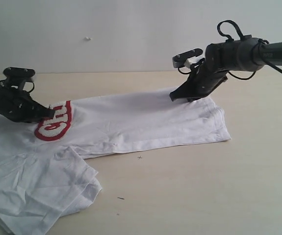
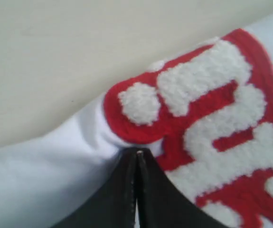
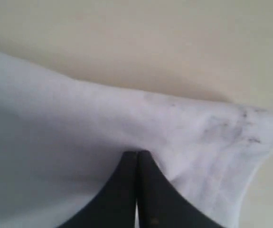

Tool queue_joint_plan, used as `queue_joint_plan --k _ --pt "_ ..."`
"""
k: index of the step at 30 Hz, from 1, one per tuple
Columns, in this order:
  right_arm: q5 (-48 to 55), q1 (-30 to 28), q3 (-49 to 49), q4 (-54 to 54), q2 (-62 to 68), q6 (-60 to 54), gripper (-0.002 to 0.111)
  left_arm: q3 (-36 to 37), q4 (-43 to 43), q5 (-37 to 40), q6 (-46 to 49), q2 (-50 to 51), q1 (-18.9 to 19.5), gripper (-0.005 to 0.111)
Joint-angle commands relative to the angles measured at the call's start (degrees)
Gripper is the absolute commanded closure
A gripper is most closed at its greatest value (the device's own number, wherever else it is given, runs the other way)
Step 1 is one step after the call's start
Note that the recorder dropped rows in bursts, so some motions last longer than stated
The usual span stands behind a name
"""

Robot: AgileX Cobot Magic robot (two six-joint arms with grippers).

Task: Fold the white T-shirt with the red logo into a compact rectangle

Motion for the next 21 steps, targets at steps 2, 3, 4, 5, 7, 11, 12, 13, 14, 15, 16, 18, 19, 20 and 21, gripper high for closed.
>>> queue_joint_plan --k 2,3,4,5,7,11,12,13,14,15,16,18,19,20,21 --pt "6.14 -3.95 0.56 -3.04 1.99 0.03 0.108 -0.07 -0.25 -0.95 -0.22 0.33 3.47 0.107" --pt "6.14 -4.18 0.56 -2.19 1.99 -0.12 0.108 -0.07 -0.92 -0.80 0.05 -0.05 3.46 0.107" --pt "6.14 -4.20 0.56 -1.13 1.87 -0.94 0.108 -0.07 -1.71 -0.80 1.04 -0.56 3.33 0.107" --pt "6.14 -4.20 0.56 0.30 1.87 -2.05 0.108 -0.07 -2.73 -0.68 2.22 -1.15 2.93 0.107" --pt "6.73 -4.20 0.56 3.33 1.75 -4.19 0.108 -0.07 -4.43 -0.53 3.54 -2.27 2.29 0.107" --pt "10.42 -4.20 0.56 6.99 1.62 -6.60 0.108 -0.07 -4.75 1.40 3.58 -4.75 1.50 0.107" --pt "10.89 -4.20 0.56 6.99 1.34 -6.77 0.108 -0.07 -4.75 2.27 3.58 -5.53 1.50 0.107" --pt "11.46 -4.20 0.56 7.14 0.92 -6.77 0.108 -0.07 -4.75 3.07 3.58 -6.25 1.50 0.107" --pt "11.73 -4.20 0.56 7.14 0.39 -6.77 0.108 -0.07 -4.75 4.12 3.68 -7.12 1.50 0.107" --pt "12.07 -4.20 0.56 7.14 -0.72 -6.77 0.108 -0.07 -4.65 5.03 3.68 -7.95 1.50 0.107" --pt "12.19 -3.91 0.67 7.92 -1.58 -6.77 0.108 0.06 -4.65 5.84 4.01 -8.75 1.50 0.107" --pt "10.78 -3.51 2.25 9.93 -4.50 -6.91 0.108 0.70 -4.65 6.36 4.27 -10.32 1.50 0.107" --pt "9.66 -3.32 3.15 10.44 -6.21 -6.91 0.108 1.17 -4.79 6.36 4.38 -10.89 1.50 0.107" --pt "8.46 -3.17 4.46 10.58 -7.85 -6.91 0.108 1.69 -4.88 6.22 4.39 -11.53 1.50 0.107" --pt "7.40 -2.89 6.17 10.76 -9.44 -6.91 0.108 2.24 -4.88 6.12 4.49 -11.99 1.50 0.107"
